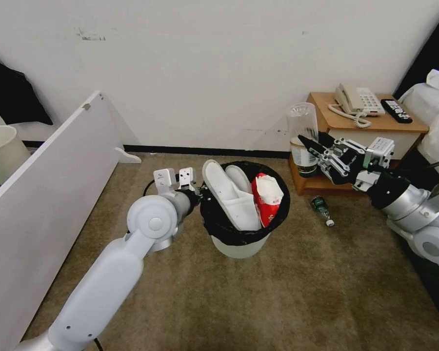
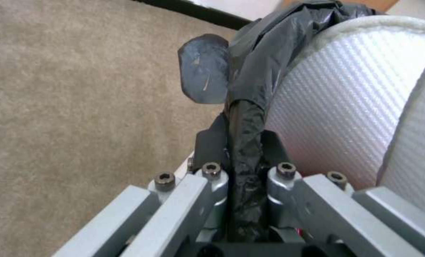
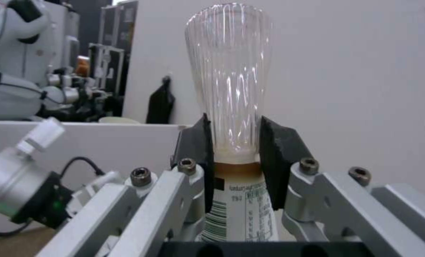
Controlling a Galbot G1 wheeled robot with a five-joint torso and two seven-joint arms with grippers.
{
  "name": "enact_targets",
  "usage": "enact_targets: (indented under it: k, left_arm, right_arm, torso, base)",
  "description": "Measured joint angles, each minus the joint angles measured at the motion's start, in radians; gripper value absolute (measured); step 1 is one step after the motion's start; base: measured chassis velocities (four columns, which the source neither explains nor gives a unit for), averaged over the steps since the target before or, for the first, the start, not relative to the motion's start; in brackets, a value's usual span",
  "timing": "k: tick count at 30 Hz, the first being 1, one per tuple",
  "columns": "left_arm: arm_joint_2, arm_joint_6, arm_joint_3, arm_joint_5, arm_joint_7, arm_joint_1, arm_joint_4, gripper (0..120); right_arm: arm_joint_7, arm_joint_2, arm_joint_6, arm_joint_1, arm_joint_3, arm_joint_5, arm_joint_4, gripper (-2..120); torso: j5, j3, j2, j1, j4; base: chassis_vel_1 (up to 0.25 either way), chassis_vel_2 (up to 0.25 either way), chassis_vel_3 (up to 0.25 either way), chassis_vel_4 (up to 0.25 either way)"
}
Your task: Pick up the trash bin, then pick up the garbage from the floor and place it into the trash bin.
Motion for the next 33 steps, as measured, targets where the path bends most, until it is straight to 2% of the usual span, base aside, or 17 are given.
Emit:
enact_targets:
  k: [9,25,29,33]
  left_arm:
    - [-0.024,0.000,0.019,0.008,0.006,-0.016,0.018,4]
    - [-0.080,-0.002,0.066,0.008,0.020,-0.090,0.075,4]
    - [-0.099,-0.002,0.076,0.008,0.022,-0.108,0.091,4]
    - [-0.141,-0.002,0.092,0.008,0.022,-0.152,0.133,4]
  right_arm:
    - [-0.016,-0.022,0.002,0.014,-0.010,0.012,-0.005,19]
    - [-0.020,-0.019,0.005,0.022,-0.040,0.000,-0.047,19]
    - [-0.020,-0.015,0.006,0.031,-0.049,-0.002,-0.053,19]
    - [-0.021,-0.014,0.007,0.041,-0.053,-0.001,-0.060,19]
  torso:
    - [0.0000,0.000,0.000,0.000,0.0000]
    - [0.0000,0.000,0.000,0.000,0.0001]
    - [0.0000,0.000,0.000,0.000,0.0001]
    - [0.0000,0.000,0.000,0.000,0.0000]
  base:
    - [0.000,0.000,0.000,0.000]
    - [0.000,0.000,0.000,0.000]
    - [0.000,0.000,0.000,0.000]
    - [0.000,0.000,0.000,0.000]
